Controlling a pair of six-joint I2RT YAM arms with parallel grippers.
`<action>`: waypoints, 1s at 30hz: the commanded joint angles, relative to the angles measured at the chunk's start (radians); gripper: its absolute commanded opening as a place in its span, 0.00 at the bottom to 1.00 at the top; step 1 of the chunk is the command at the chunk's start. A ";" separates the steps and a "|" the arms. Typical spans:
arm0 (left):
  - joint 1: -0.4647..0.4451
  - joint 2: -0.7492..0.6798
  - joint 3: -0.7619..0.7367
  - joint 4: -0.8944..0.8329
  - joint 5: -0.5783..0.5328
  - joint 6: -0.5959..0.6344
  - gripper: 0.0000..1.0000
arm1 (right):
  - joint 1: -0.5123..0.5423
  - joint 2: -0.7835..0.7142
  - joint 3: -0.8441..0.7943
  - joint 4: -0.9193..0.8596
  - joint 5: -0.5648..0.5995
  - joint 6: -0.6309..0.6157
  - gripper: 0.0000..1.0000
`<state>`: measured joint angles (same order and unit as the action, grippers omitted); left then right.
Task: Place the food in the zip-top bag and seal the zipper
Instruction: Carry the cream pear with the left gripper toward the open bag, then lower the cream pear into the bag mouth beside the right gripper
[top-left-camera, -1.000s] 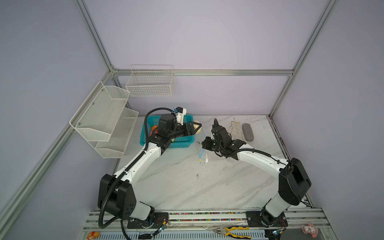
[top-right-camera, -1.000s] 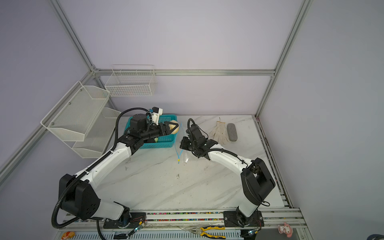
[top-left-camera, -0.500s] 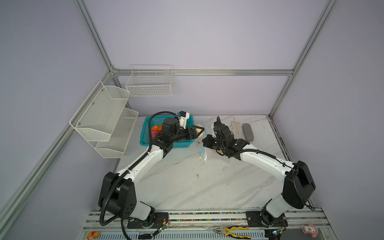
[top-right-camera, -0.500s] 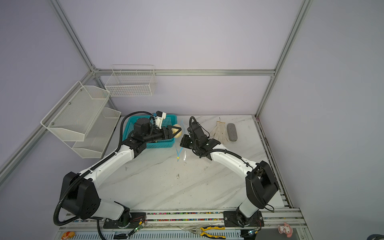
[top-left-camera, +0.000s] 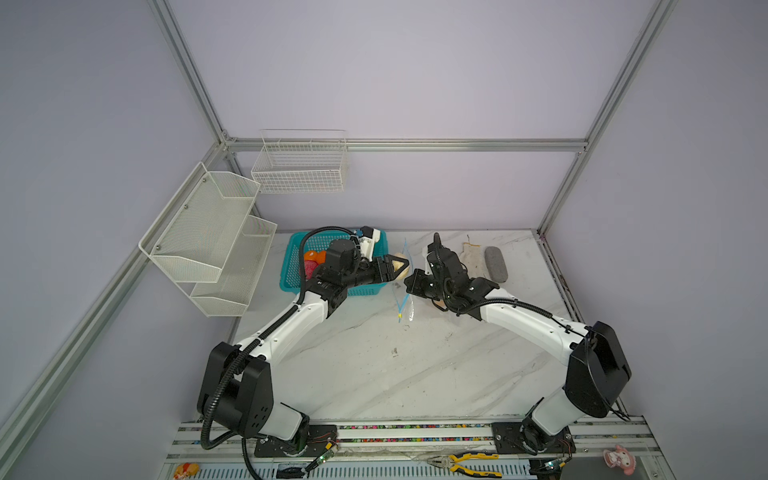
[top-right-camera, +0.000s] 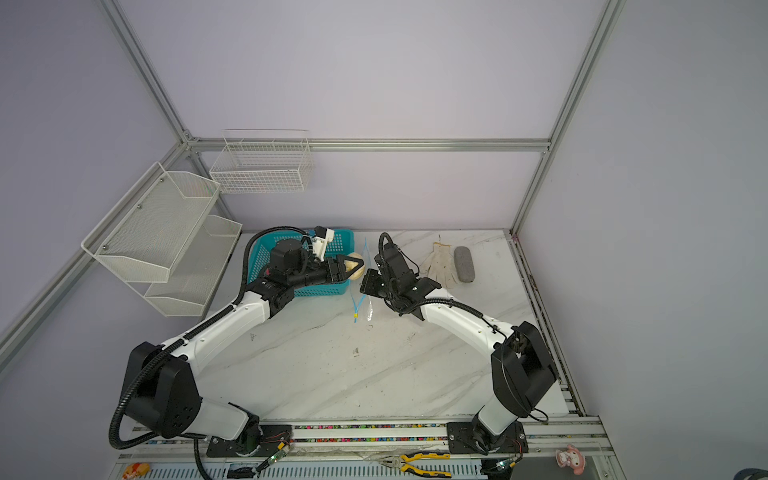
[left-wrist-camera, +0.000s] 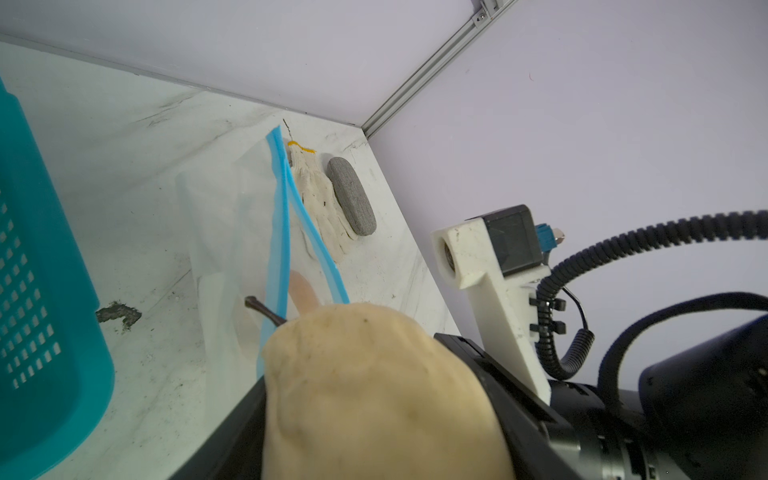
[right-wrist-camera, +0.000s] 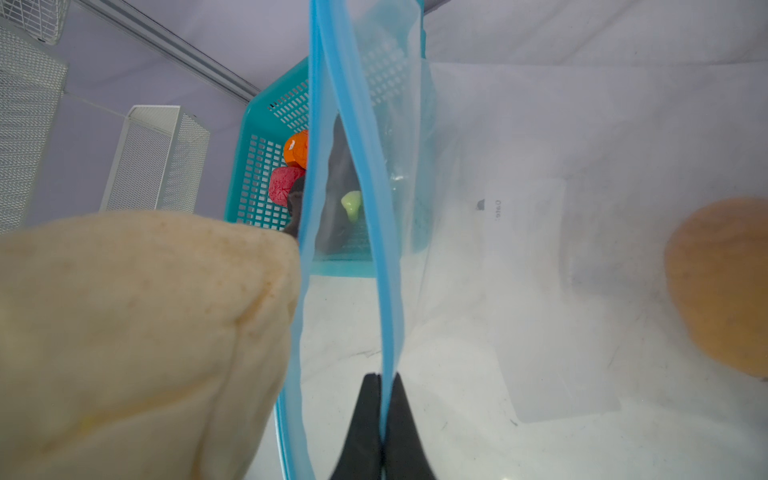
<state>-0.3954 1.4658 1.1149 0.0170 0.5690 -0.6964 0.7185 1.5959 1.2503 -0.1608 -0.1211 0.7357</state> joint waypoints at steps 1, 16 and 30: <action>-0.005 -0.042 -0.026 0.014 0.018 -0.002 0.51 | 0.001 -0.039 0.014 0.009 0.012 0.009 0.00; -0.006 -0.071 -0.084 0.077 0.069 -0.041 0.51 | -0.004 -0.052 0.007 0.038 -0.013 -0.014 0.00; -0.017 -0.074 -0.073 -0.045 -0.007 0.056 0.52 | -0.004 -0.052 0.012 0.054 -0.033 -0.014 0.00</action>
<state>-0.4068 1.4120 1.0492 0.0071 0.5961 -0.6941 0.7181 1.5684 1.2503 -0.1352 -0.1520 0.7273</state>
